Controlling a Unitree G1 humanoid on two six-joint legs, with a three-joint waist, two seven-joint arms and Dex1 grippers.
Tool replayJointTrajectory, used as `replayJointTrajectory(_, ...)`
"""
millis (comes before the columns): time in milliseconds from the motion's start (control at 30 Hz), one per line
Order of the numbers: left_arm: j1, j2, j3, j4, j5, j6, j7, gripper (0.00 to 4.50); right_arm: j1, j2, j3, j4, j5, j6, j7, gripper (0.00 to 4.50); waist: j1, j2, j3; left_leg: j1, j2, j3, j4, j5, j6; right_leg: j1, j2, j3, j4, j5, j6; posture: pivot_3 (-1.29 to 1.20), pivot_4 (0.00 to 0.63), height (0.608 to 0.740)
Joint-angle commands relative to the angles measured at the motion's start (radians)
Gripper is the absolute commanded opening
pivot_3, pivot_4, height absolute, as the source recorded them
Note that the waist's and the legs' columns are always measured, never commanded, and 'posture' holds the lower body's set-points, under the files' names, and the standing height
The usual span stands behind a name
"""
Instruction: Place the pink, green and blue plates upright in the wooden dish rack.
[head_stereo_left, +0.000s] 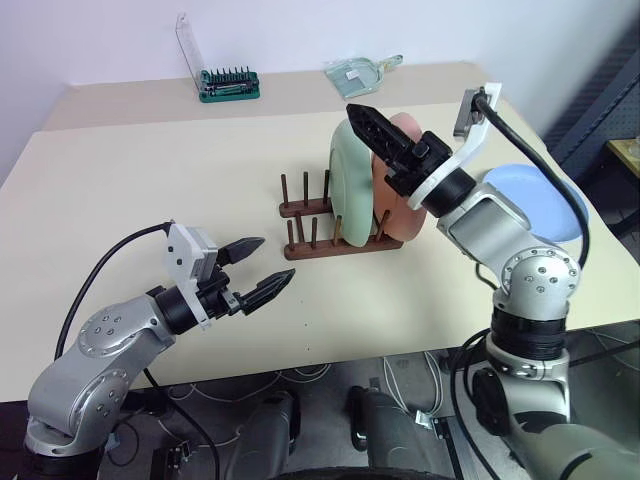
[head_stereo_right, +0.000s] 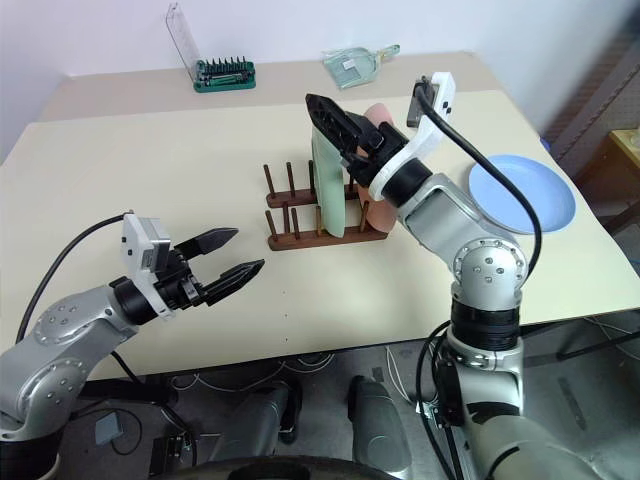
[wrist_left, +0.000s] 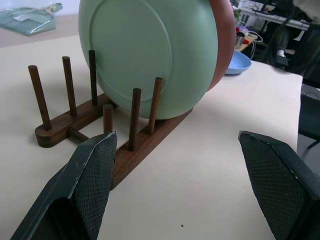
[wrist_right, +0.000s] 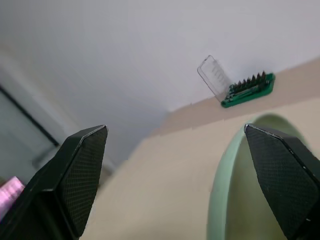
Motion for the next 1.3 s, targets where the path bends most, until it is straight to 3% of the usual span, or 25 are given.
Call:
replayJointTrajectory(33,-0.002,-0.004,-0.004,-0.021,0.001,-0.020,0.001,4.01,-0.040,-0.105,0.018,-0.090,-0.086,0.000,0.156,4.46,0.000,0.000,0.000,0.000,0.000,0.000,0.000,0.000,0.000,0.000,0.000,0.000,0.000,0.000,0.000,0.00,0.150,0.740)
replayJointTrajectory(167,-0.007,-0.004,-0.008,-0.015,0.006,-0.024,-0.006,4.01,-0.044,-0.319,-0.003,-0.093,-0.283,-0.097,0.392,4.46,0.005,0.000,0.000,-0.002,0.000,0.000,0.001,-0.001,0.001,0.000,-0.001,-0.001,-0.002,-0.001,0.001,0.00,0.150,0.740)
replayJointTrajectory(300,-0.018,0.004,-0.022,-0.011,0.010,-0.022,-0.027,4.01,0.009,-0.551,-0.092,0.137,-0.515,-0.256,0.565,4.46,0.016,0.000,0.000,-0.003,0.000,0.001,0.003,-0.002,0.003,0.001,-0.001,-0.001,-0.004,-0.001,0.002,0.00,0.150,0.740)
replayJointTrajectory(400,-0.028,0.005,-0.037,-0.007,0.013,-0.022,-0.041,4.01,0.053,-0.642,-0.135,0.318,-0.624,-0.339,0.637,4.46,0.024,-0.001,0.000,-0.004,0.000,0.003,0.004,-0.003,0.004,0.001,-0.003,-0.001,-0.005,-0.001,0.001,0.00,0.150,0.740)
replayJointTrajectory(500,-0.053,-0.003,-0.069,0.006,0.016,-0.023,-0.053,4.01,0.199,-0.729,-0.111,0.464,-0.789,-0.453,0.720,4.46,0.028,-0.001,0.000,-0.004,0.000,0.003,0.003,-0.003,0.005,0.001,-0.003,-0.002,-0.006,-0.001,0.002,0.00,0.150,0.740)
replayJointTrajectory(700,-0.099,-0.013,-0.116,0.027,0.017,-0.019,-0.070,4.01,0.313,-0.705,0.037,0.598,-1.047,-0.581,0.704,4.46,0.014,0.003,0.000,-0.004,0.000,0.008,0.004,-0.004,0.006,0.000,-0.003,0.000,-0.003,-0.001,0.002,0.00,0.150,0.740)
replayJointTrajectory(967,-0.098,-0.012,-0.118,0.026,0.029,-0.024,-0.070,4.01,0.195,-0.581,0.162,0.911,-1.264,-0.681,0.598,4.46,0.002,0.004,0.000,0.001,0.001,0.009,0.007,-0.004,0.006,0.004,-0.002,0.000,-0.001,-0.001,0.002,0.00,0.150,0.740)
replayJointTrajectory(1100,-0.092,-0.013,-0.115,0.019,0.032,-0.023,-0.065,4.01,0.145,-0.552,0.170,1.013,-1.306,-0.735,0.588,3.14,0.004,0.003,0.000,0.001,0.001,0.009,0.009,-0.004,0.007,0.005,-0.002,0.000,-0.001,0.000,0.003,0.00,0.150,0.740)
replayJointTrajectory(1300,-0.062,-0.014,-0.097,-0.004,0.028,-0.022,-0.047,4.01,0.122,-0.528,0.159,1.017,-1.328,-0.761,0.587,0.09,0.003,0.004,0.000,0.001,0.001,0.009,0.010,-0.005,0.007,0.006,-0.002,0.000,-0.001,0.000,0.004,0.00,0.150,0.740)
